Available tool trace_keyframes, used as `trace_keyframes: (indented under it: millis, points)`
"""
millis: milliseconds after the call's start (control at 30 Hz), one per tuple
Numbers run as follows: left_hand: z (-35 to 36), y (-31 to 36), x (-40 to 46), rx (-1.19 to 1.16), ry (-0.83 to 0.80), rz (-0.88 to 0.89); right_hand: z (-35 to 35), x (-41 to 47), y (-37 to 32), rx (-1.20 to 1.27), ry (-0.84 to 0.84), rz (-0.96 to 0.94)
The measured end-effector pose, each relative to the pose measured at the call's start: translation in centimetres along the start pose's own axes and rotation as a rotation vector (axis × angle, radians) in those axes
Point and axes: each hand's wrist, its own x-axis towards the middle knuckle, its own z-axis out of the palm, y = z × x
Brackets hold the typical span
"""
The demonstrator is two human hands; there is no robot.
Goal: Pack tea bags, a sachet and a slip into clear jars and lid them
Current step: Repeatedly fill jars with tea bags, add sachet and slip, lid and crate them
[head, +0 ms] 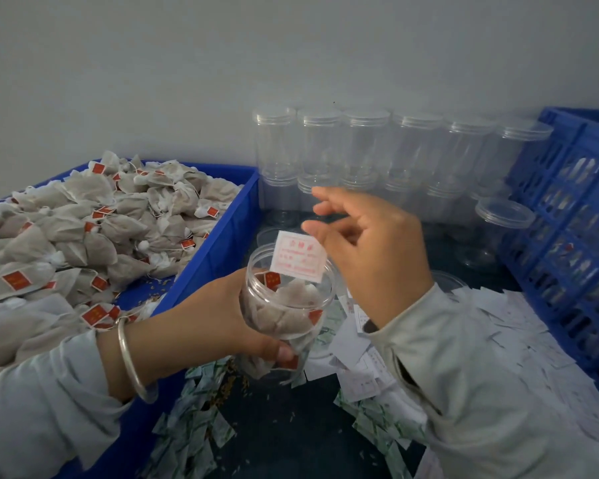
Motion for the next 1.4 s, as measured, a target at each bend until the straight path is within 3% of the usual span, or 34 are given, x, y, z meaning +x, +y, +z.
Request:
trace_keyframes:
  millis: [133, 167, 300, 367, 433, 667, 867, 967, 1100, 1200, 1267, 1400]
  points:
    - [-0.2, -0.1, 0.0, -0.005, 0.015, -0.010, -0.6, -0.6, 3.0, -0.067, 0.071, 0.145]
    - [-0.2, 0.0, 0.1, -0.010, 0.034, -0.013, -0.7, -1.1, 4.0, -0.150, 0.004, 0.199]
    - [-0.3, 0.2, 0.2, -0.102, 0.094, 0.035, 1.7, -4.3, 6.4, -0.442, -0.704, 0.232]
    - [-0.3, 0.3, 0.1, -0.108, 0.099, 0.046, 3.4, -6.1, 6.7, -0.564, -0.868, 0.111]
    - [-0.3, 0.3, 0.2, -0.092, 0.125, 0.036, 4.6, -7.0, 6.7, -0.705, -0.915, -0.026]
    - [-0.3, 0.2, 0.2, -0.068, 0.156, -0.004, 5.4, -7.0, 6.6, -0.809, -0.955, -0.035]
    - [-0.5, 0.2, 0.3, -0.062, 0.162, -0.031, 3.9, -6.8, 6.3, -0.722, -0.807, 0.015]
    - [-0.4, 0.1, 0.3, -0.055, 0.167, -0.037, 4.5, -8.2, 5.5, -0.596, -0.911, -0.004]
    - [-0.4, 0.3, 0.3, -0.050, 0.182, -0.029, 5.3, -8.9, 5.3, -0.621, -1.028, 0.017]
    - [-0.3, 0.4, 0.2, -0.058, 0.188, -0.004, 5.1, -8.8, 5.4, -0.551, -0.944, -0.016]
    - [-0.4, 0.2, 0.2, -0.067, 0.195, 0.001, 4.4, -8.2, 5.4, -0.479, -0.889, 0.076]
    - [-0.6, -0.2, 0.3, -0.050, 0.206, -0.006, 1.1, -5.7, 5.3, -0.324, -0.557, 0.273]
